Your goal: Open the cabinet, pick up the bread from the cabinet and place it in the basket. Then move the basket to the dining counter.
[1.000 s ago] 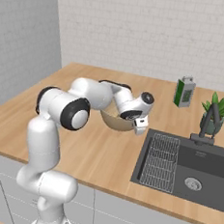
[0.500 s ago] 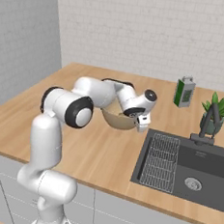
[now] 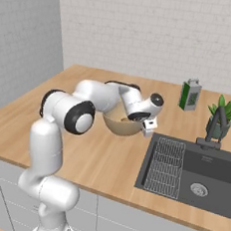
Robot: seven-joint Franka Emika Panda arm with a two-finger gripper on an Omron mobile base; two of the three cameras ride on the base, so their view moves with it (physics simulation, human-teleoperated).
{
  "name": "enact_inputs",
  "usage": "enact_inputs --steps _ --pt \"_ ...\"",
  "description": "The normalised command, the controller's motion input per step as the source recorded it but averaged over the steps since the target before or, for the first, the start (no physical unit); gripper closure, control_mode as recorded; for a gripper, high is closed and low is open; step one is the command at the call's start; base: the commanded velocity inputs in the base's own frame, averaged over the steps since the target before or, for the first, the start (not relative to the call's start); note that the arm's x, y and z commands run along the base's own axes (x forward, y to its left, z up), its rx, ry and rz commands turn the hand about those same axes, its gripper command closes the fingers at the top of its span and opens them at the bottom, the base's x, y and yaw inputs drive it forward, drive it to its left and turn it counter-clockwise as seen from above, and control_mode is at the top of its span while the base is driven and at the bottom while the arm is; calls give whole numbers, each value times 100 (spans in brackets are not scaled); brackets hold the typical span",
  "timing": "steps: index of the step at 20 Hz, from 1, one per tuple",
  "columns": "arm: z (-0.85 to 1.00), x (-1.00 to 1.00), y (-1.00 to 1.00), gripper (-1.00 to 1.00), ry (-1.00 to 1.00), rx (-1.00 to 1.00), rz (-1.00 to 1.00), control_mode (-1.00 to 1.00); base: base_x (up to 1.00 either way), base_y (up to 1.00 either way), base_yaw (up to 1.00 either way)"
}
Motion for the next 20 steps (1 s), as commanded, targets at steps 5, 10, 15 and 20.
enact_inputs --steps 5,10,15,20 --pt "64 -55 7 -100 -13 -3 0 -100 0 0 0" --pt "78 -100 35 -100 -19 -29 0 -100 0 0 0" --pt "54 -100 93 -100 -17 -49 6 -100 0 0 0" --pt "50 -100 93 -100 -11 -41 5 -100 0 0 0"
